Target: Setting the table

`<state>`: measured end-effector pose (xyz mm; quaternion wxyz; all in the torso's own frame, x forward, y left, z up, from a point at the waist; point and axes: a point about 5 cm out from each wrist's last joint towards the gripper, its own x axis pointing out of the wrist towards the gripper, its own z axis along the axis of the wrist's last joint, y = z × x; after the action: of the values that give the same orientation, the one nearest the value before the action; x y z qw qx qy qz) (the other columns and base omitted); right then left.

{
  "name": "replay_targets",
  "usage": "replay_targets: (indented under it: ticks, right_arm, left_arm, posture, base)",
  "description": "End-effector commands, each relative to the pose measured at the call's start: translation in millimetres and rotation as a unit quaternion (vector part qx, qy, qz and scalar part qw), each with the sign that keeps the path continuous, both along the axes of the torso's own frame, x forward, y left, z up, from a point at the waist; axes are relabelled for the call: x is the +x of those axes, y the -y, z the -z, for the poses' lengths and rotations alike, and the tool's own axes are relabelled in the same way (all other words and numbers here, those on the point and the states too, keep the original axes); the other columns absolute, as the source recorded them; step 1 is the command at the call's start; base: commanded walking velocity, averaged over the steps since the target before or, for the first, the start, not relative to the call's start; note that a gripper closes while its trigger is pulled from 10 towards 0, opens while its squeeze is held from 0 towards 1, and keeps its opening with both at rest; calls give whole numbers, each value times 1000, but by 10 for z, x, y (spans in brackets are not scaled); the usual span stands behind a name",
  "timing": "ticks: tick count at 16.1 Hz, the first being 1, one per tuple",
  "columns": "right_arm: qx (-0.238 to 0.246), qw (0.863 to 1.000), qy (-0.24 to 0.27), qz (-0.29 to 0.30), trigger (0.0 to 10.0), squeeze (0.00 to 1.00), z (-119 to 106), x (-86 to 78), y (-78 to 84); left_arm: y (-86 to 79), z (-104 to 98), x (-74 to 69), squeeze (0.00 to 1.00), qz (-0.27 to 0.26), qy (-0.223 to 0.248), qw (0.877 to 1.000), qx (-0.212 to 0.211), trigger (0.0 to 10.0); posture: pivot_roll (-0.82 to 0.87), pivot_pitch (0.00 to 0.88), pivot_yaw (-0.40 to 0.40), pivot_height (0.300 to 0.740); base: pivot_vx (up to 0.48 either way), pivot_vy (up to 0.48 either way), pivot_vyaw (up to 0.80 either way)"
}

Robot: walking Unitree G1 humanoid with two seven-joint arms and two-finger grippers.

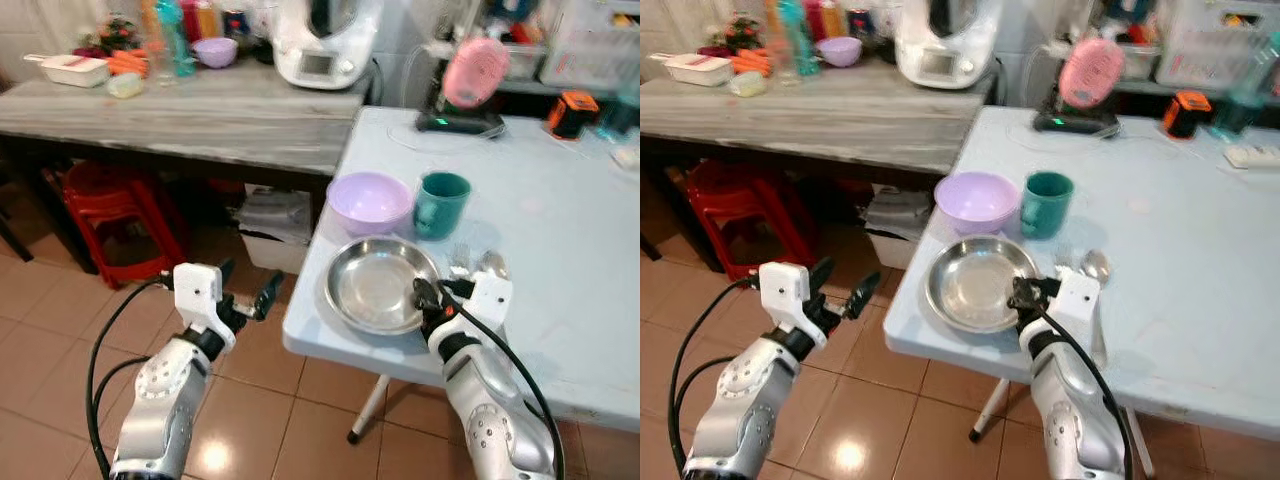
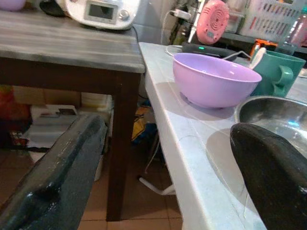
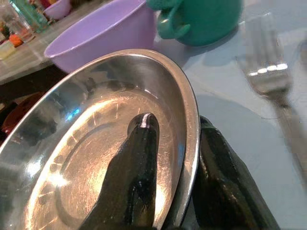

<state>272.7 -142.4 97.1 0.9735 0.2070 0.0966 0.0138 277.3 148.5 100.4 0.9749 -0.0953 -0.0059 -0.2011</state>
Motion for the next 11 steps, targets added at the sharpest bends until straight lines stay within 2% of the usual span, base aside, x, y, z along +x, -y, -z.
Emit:
replay_targets:
  ticks: [1, 2, 6, 11]
  right_arm:
    - [4, 1000, 22, -2, 10000, 0, -78, -2, -45]
    - [3, 1000, 23, -2, 10000, 0, -81, -6, -47]
    - [1, 1000, 27, -6, 10000, 0, -73, -22, -72]
    - [1, 999, 32, -4, 10000, 0, -84, -2, -80]
  left_arm:
    - [8, -1, 31, 0, -3, -7, 1000, -5, 10000]
    - [13, -4, 35, 0, -2, -7, 1000, -8, 10000]
    - [36, -15, 50, 0, -1, -7, 1000, -14, 10000]
    - [62, -18, 58, 0, 2, -8, 1000, -14, 10000]
  posture:
    - [24, 0, 24, 740]
    - [20, 0, 25, 740]
    - [23, 0, 27, 740]
    - [27, 0, 31, 740]
  base:
    - [0, 0, -800]
    - [0, 0, -800]
    - [0, 310, -752]
    - [0, 321, 0]
